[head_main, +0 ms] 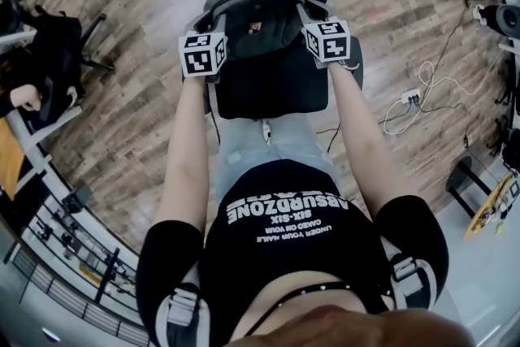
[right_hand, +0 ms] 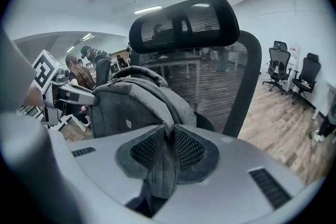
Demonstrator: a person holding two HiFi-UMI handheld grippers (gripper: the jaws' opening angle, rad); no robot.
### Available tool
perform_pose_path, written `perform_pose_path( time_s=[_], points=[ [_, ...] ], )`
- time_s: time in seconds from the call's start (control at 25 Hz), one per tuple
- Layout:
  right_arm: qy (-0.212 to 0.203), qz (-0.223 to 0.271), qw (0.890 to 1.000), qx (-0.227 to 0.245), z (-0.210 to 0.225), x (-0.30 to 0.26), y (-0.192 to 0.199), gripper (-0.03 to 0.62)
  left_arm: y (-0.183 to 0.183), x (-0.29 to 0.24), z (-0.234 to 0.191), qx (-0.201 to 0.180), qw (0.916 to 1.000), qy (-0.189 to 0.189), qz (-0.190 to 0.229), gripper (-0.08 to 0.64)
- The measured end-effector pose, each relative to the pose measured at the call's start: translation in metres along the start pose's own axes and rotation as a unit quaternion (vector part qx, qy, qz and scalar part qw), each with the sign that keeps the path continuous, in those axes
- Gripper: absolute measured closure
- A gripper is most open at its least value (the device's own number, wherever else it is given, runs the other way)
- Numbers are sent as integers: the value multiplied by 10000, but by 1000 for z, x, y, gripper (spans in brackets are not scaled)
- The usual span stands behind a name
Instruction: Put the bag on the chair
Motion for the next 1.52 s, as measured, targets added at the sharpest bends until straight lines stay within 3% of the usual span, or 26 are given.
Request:
perform_pose_path(
  time_s=[1.12,1.52],
  points=[
    [79,132,9998,-82,24,-58,-11,520,-14,-58,-33,254,9993,-246,-148,462],
    [246,16,9990,-368,21,-46,-18,497,-22,-40,-19,483,9984,-169,-242,442]
  ],
)
Point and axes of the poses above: the fingertips, and each gripper's own axes: x backward along the fingers, z to its right, y out of its underside, the point moved 1 cm from there along x, backward along the fingers, and after that the axes turned 14 degrees about z, right-handed, at the moved point
